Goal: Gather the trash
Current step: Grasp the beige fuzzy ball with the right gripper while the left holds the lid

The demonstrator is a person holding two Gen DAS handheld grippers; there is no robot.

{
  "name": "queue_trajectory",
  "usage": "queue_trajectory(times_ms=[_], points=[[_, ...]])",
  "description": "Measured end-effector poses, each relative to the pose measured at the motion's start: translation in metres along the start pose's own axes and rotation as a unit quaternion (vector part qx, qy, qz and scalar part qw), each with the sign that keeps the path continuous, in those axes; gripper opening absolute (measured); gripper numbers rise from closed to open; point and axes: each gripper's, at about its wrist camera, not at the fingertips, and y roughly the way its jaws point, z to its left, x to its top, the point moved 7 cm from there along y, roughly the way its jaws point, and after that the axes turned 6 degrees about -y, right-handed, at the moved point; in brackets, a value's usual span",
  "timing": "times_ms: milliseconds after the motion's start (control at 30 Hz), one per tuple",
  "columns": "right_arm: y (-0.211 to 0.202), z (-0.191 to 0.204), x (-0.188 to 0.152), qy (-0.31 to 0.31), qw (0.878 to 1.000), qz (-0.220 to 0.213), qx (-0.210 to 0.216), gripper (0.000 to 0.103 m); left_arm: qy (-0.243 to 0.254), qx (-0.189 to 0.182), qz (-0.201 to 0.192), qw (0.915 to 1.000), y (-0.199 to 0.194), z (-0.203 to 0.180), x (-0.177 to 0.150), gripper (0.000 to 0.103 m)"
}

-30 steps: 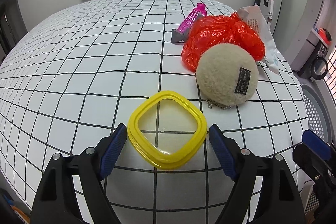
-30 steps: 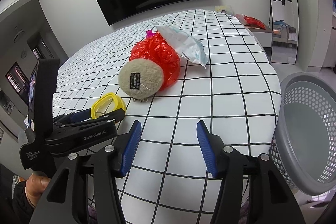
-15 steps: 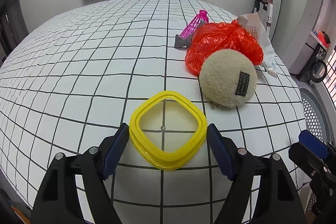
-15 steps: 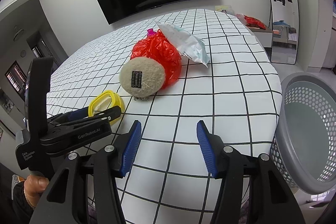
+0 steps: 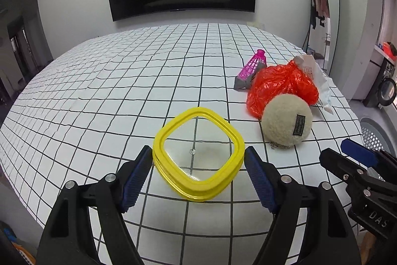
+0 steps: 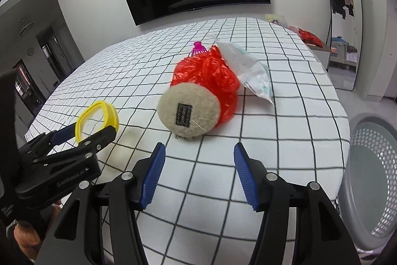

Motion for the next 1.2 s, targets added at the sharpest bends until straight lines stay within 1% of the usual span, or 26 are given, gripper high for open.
queue_trajectory(times_ms=[100, 233, 367, 433, 533, 667, 900, 967, 1000, 1033, 1200], points=[[0.007, 0.008, 0.010, -0.017, 1.000, -0.004, -0.005, 0.063, -0.001, 0.006, -0.007, 1.0000, -0.002, 0.008, 0.003, 0.074], [0.020, 0.015, 0.019, -0.027, 1.000, 0.003, -0.009, 0.066, -0.009, 0.009, -0.011, 0.9999, -0.002, 0.018, 0.007, 0.074], [0.035, 0.017, 0.024, -0.025, 0.999, 0.013, -0.020, 0.067, -0.018, 0.011, -0.013, 0.9997, 0.000, 0.029, 0.010, 0.074], [0.041, 0.017, 0.026, -0.023, 0.999, 0.018, -0.023, 0.070, -0.022, 0.010, -0.013, 0.9996, 0.000, 0.032, 0.009, 0.074], [0.048, 0.022, 0.026, -0.028, 0.999, 0.026, -0.031, 0.070, -0.027, 0.010, -0.013, 0.9995, 0.003, 0.037, 0.010, 0.074], [0.056, 0.024, 0.029, -0.042, 0.997, 0.027, -0.060, 0.071, -0.032, 0.008, -0.009, 0.9994, 0.005, 0.041, 0.008, 0.074], [0.066, 0.022, 0.030, -0.043, 0.996, 0.027, -0.078, 0.070, -0.036, 0.006, -0.005, 0.9993, 0.004, 0.047, 0.005, 0.074], [0.065, 0.023, 0.030, -0.046, 0.995, 0.024, -0.081, 0.069, -0.037, 0.005, -0.004, 0.9993, 0.003, 0.047, 0.004, 0.074], [0.064, 0.023, 0.029, -0.047, 0.995, 0.023, -0.083, 0.060, -0.037, 0.005, -0.003, 0.9993, 0.003, 0.048, 0.004, 0.074], [0.064, 0.025, 0.029, -0.048, 0.995, 0.024, -0.082, 0.057, -0.037, 0.004, -0.002, 0.9993, 0.003, 0.048, 0.003, 0.074], [0.056, 0.029, 0.027, -0.044, 0.997, 0.016, -0.067, 0.052, -0.035, 0.002, -0.001, 0.9994, 0.001, 0.044, 0.001, 0.074]])
